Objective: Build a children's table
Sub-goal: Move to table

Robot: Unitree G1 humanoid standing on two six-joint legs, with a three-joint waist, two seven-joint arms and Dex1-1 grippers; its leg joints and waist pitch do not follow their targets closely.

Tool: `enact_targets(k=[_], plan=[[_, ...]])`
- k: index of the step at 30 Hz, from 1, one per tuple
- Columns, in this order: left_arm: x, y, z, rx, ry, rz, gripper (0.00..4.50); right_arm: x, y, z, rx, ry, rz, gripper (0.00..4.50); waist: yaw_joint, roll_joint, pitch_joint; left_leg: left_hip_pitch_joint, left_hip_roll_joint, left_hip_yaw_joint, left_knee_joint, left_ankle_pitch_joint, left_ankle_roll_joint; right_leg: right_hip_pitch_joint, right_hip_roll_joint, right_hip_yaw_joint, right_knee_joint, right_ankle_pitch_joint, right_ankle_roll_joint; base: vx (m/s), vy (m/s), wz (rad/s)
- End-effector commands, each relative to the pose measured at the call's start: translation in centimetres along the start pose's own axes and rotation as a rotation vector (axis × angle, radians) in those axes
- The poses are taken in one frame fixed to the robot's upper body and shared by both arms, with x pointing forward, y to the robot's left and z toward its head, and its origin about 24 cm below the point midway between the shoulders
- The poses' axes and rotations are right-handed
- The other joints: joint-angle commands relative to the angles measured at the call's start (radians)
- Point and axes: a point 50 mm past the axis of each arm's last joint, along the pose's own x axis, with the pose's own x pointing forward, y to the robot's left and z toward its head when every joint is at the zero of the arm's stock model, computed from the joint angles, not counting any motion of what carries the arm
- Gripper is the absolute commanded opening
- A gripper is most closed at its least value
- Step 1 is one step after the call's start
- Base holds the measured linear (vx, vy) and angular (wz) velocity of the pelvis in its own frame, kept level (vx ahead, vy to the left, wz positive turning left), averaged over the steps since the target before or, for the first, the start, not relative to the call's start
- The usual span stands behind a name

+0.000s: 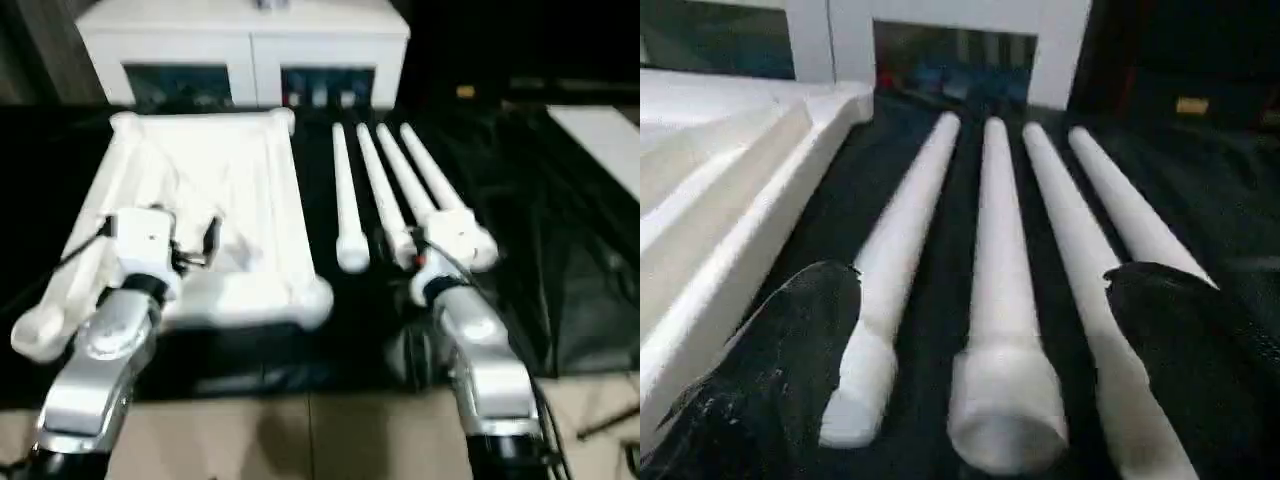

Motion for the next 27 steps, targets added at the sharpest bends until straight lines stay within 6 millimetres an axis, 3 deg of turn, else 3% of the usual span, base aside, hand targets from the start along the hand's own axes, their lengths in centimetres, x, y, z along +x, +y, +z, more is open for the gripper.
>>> enact_targets(k=[1, 2, 3, 4, 5, 6, 7, 8, 9, 10, 11, 12, 13, 14, 15, 16, 17, 18, 19, 20, 21, 22, 23, 24, 25, 26, 27], plan=[[0.1, 0.6, 0.1, 0.011, 0.003, 0.017, 4.43, 0.2, 0.9, 0.3, -0.001, -0.012, 0.031, 4.46, -0.042, 0.046, -0.046, 0.081, 0.133, -0.079, -0.137, -0.088, 0.088, -0.022, -0.001, -0.018, 0.013, -0.208, -0.178, 0.133, 0.082, 0.0], [0.1, 0.6, 0.1, 0.011, 0.003, 0.017, 4.43, 0.2, 0.9, 0.3, -0.001, -0.013, 0.032, 4.46, -0.056, 0.043, -0.046, 0.111, 0.16, -0.107, -0.152, -0.214, 0.11, -0.048, -0.009, -0.01, 0.054, -0.205, -0.137, 0.133, 0.082, 0.0], [0.2, 0.6, 0.1, 0.009, 0.003, 0.017, 4.43, 0.3, 1.0, 0.5, -0.002, -0.018, 0.037, 4.46, -0.059, 0.039, -0.06, 0.155, 0.171, -0.133, -0.139, -0.225, 0.198, -0.088, -0.023, -0.006, 0.093, -0.132, -0.064, 0.143, 0.087, -0.02], [0.2, 0.6, 0.1, 0.009, 0.003, 0.016, 4.43, 0.3, 1.0, 0.5, -0.003, -0.018, 0.037, 4.46, -0.063, 0.035, -0.058, 0.157, 0.169, -0.133, -0.135, -0.176, 0.252, -0.103, -0.027, -0.005, 0.103, -0.102, -0.026, 0.108, 0.052, 0.06], [0.2, 0.6, 0.1, 0.008, 0.003, 0.015, 4.43, 0.4, 1.0, 0.5, -0.004, -0.018, 0.038, 4.46, -0.061, 0.023, -0.051, 0.152, 0.164, -0.115, -0.133, -0.112, 0.323, -0.122, -0.039, 0.001, 0.111, -0.057, 0.019, 0.108, 0.052, 0.06], [0.2, 0.5, 0.1, 0.008, 0.003, 0.015, 4.43, 0.4, 1.0, 0.5, -0.006, -0.018, 0.038, 4.46, -0.061, 0.02, -0.051, 0.152, 0.158, -0.108, -0.133, -0.079, 0.353, -0.128, -0.045, 0.004, 0.11, -0.039, 0.031, 0.089, 0.016, 0.02], [0.3, 0.5, 0.1, 0.008, 0.002, 0.014, 4.43, 0.4, 1.0, 0.5, -0.007, -0.018, 0.039, 4.46, -0.06, -0.004, -0.05, 0.137, 0.131, -0.079, -0.129, -0.052, 0.37, -0.116, -0.062, 0.021, 0.067, 0.011, 0.027, 0.081, -0.035, 0.0], [0.3, 0.5, 0.1, 0.007, 0.002, 0.012, 4.43, 0.4, 1.0, 0.6, -0.008, -0.019, 0.039, 4.46, -0.023, -0.06, -0.056, 0.027, -0.013, 0.035, -0.03, -0.142, 0.246, 0.018, -0.151, 0.126, -0.076, -0.001, -0.086, 0.081, -0.035, 0.0], [0.3, 0.5, 0.1, 0.007, 0.002, 0.012, 4.43, 0.4, 1.0, 0.6, -0.008, -0.019, 0.039, 4.46, -0.023, -0.06, -0.056, 0.027, -0.013, 0.035, -0.03, -0.142, 0.246, 0.018, -0.151, 0.126, -0.076, -0.001, -0.086, 0.08, -0.08, 0.07], [0.4, 0.5, 0.1, 0.005, 0.002, 0.011, 4.43, 0.4, 1.1, 0.6, -0.007, -0.021, 0.04, 4.46, 0.007, -0.068, -0.062, -0.048, 0.002, 0.011, 0.07, -0.037, 0.123, 0.098, -0.219, 0.17, -0.099, -0.164, -0.195, 0.087, -0.074, 0.01], [0.4, 0.4, 0.0, 0.005, 0.003, 0.009, 4.43, 0.5, 1.1, 0.6, -0.005, -0.021, 0.038, 4.46, 0.012, -0.061, -0.06, -0.058, 0.004, 0.007, 0.068, 0.004, 0.09, 0.097, -0.205, 0.155, -0.094, -0.16, -0.226, 0.087, -0.074, 0.01], [0.4, 0.4, 0.0, 0.004, 0.004, 0.007, 4.43, 0.5, 1.1, 0.6, -0.001, -0.021, 0.037, 4.46, 0.013, -0.04, -0.045, -0.058, 0.025, 0.002, 0.041, 0.046, 0.056, 0.082, -0.184, 0.123, -0.098, -0.162, -0.297, 0.085, -0.04, -0.06], [0.5, 0.4, 0.0, 0.004, 0.004, 0.005, 4.43, 0.5, 1.2, 0.7, 0.004, -0.021, 0.037, 4.46, 0.01, -0.011, -0.042, -0.026, 0.051, 0.007, -0.031, 0.067, 0.051, 0.063, -0.138, 0.069, -0.102, -0.23, -0.311, 0.074, 0.005, -0.01], [0.5, 0.4, 0.0, 0.003, 0.004, 0.004, 4.43, 0.5, 1.2, 0.7, 0.006, -0.021, 0.038, 4.46, 0.004, 0.012, -0.042, -0.006, 0.064, 0.014, -0.067, 0.069, 0.045, 0.057, -0.107, 0.037, -0.1, -0.255, -0.286, 0.074, 0.005, -0.01], [0.5, 0.3, 0.0, 0.004, 0.004, 0.003, 4.43, 0.5, 1.3, 0.7, 0.008, -0.018, 0.041, 4.46, -0.027, 0.032, -0.039, 0.048, 0.114, -0.023, -0.12, -0.105, 0.074, 0.004, -0.032, 0.001, -0.046, -0.244, -0.215, 0.089, 0.078, 0.03], [0.5, 0.3, 0.0, 0.005, 0.003, -0.002, 4.43, 0.6, 1.4, 0.6, 0.012, -0.011, 0.048, 4.46, -0.056, 0.051, -0.064, 0.14, 0.164, -0.087, -0.136, -0.211, 0.11, -0.053, -0.028, -0.009, 0.035, -0.152, -0.18, 0.1, 0.1, 0.04], [0.5, 0.3, 0.0, 0.005, 0.003, -0.002, 4.43, 0.6, 1.4, 0.6, 0.012, -0.011, 0.048, 4.46, -0.063, 0.051, -0.063, 0.153, 0.17, -0.104, -0.138, -0.198, 0.152, -0.074, -0.028, -0.009, 0.06, -0.113, -0.139, 0.1, 0.1, 0.04], [0.6, 0.2, 0.0, 0.006, 0.002, -0.007, 4.43, 0.6, 1.5, 0.5, 0.012, -0.002, 0.051, 4.46, -0.063, 0.045, -0.063, 0.166, 0.176, -0.111, -0.127, -0.11, 0.265, -0.105, -0.038, -0.004, 0.086, -0.067, -0.06, 0.089, 0.068, 0.07], [0.6, 0.2, 0.0, 0.006, 0.002, -0.009, 4.43, 0.5, 1.5, 0.4, 0.013, 0.008, 0.049, 4.46, -0.065, 0.026, -0.062, 0.165, 0.175, -0.103, -0.118, -0.007, 0.358, -0.126, -0.058, 0.008, 0.091, -0.022, -0.008, 0.085, 0.034, 0.09], [0.6, 0.2, 0.0, 0.006, 0.002, -0.009, 4.43, 0.5, 1.5, 0.4, 0.013, 0.008, 0.049, 4.46, -0.061, 0.019, -0.057, 0.153, 0.163, -0.09, -0.117, 0.021, 0.381, -0.125, -0.066, 0.015, 0.08, -0.002, 0.0, 0.085, 0.034, 0.09], [0.6, 0.2, 0.0, 0.007, 0.002, -0.011, 4.43, 0.6, 1.5, 0.1, 0.014, 0.027, 0.049, 4.46, -0.054, -0.018, -0.057, 0.102, 0.094, -0.033, -0.091, -0.013, 0.344, -0.079, -0.096, 0.045, -0.004, 0.081, -0.035, 0.066, -0.004, 0.05], [0.6, 0.2, 0.0, 0.007, 0.002, -0.012, 4.43, 0.6, 1.6, 0.0, 0.015, 0.036, 0.051, 4.46, -0.032, -0.029, -0.051, 0.044, 0.042, 0.011, -0.061, -0.063, 0.301, -0.029, -0.13, 0.082, -0.055, 0.059, -0.109, 0.092, -0.057, 0.07], [0.6, 0.2, 0.0, 0.008, 0.002, -0.012, 4.43, 0.7, 1.7, 0.0, 0.013, 0.045, 0.057, 4.46, 0.004, -0.037, -0.058, -0.025, 0.01, 0.023, 0.031, -0.07, 0.209, 0.072, -0.224, 0.162, -0.102, -0.089, -0.205, 0.092, -0.057, 0.07], [0.6, 0.2, 0.0, 0.014, 0.003, -0.013, 4.43, 1.1, 2.0, -0.1, 0.002, 0.075, 0.072, 4.46, 0.013, -0.043, -0.064, -0.063, 0.026, 0.012, 0.053, 0.005, 0.121, 0.101, -0.217, 0.155, -0.089, -0.125, -0.26, 0.106, -0.072, 0.03], [0.6, 0.1, 0.1, 0.011, 0.003, -0.019, 4.43, 1.3, 2.4, -0.2, 0.002, 0.102, 0.099, 4.46, 0.016, -0.029, -0.054, -0.058, 0.039, 0.008, -0.001, 0.097, 0.077, 0.071, -0.165, 0.114, -0.068, -0.013, -0.287, 0.062, -0.041, -0.04], [0.6, 0.1, 0.1, 0.005, 0.004, -0.023, 4.43, 1.4, 2.6, -0.2, 0.007, 0.111, 0.113, 4.46, 0.005, 0.006, -0.063, -0.029, 0.061, 0.01, -0.065, 0.225, 0.056, 0.044, -0.1, 0.051, -0.025, 0.11, -0.274, 0.062, -0.041, -0.04], [0.6, 0.1, 0.1, 0.003, 0.004, -0.025, 4.43, 1.4, 2.7, -0.2, 0.008, 0.113, 0.117, 4.46, 0.005, 0.006, -0.063, -0.029, 0.061, 0.01, -0.065, 0.225, 0.056, 0.044, -0.1, 0.051, -0.025, 0.11, -0.274, 0.05, -0.001, -0.06]])
